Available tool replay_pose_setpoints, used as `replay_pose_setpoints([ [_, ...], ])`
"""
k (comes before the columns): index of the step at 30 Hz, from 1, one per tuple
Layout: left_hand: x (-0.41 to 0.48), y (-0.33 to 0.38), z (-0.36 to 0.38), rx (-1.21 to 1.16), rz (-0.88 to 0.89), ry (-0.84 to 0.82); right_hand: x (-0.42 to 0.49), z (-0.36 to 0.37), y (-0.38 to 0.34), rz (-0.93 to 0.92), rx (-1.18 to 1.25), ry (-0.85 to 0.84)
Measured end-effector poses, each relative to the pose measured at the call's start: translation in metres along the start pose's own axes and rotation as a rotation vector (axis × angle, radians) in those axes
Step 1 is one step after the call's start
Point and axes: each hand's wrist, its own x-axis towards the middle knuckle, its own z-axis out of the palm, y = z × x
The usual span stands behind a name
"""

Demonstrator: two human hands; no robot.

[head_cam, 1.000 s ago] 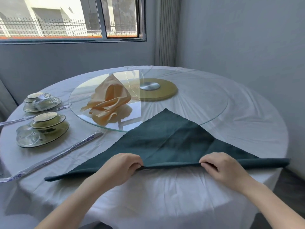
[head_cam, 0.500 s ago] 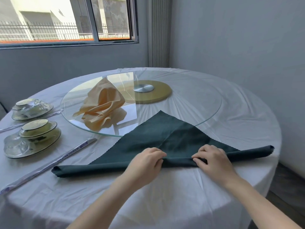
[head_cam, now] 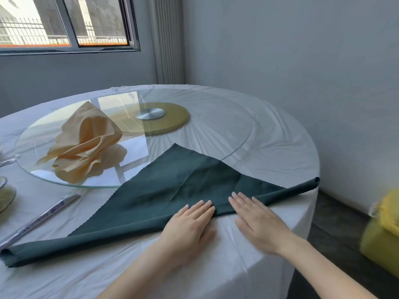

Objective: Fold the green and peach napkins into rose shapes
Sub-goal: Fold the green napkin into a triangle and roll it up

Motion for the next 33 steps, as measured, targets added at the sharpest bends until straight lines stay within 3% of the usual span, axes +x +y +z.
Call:
replay_pose_setpoints([
  [15, -0.001, -0.003, 0.005, 0.06, -0.017, -0.035, -0.019, -0.02, 0.069, 0.137, -0.024, -0.045],
  [19, -0.001, -0.003, 0.007, -0.019, 0.009, 0.042, -0.022, -0.018, 0.088, 0.186, -0.036, -0.031],
  [24, -0.001, -0.007, 0.013, -0.016, 0.007, 0.055, -0.03, -0.021, 0.104, 0.284, -0.051, -0.02],
  [29, 0.0, -0.005, 0.009, -0.045, -0.013, 0.027, -0.025, -0.027, 0.093, 0.498, -0.069, 0.021],
  [33, -0.002, -0.002, 0.005, -0.005, -0.027, -0.005, -0.01, -0.029, 0.047, 0.34, -0.047, 0.16],
])
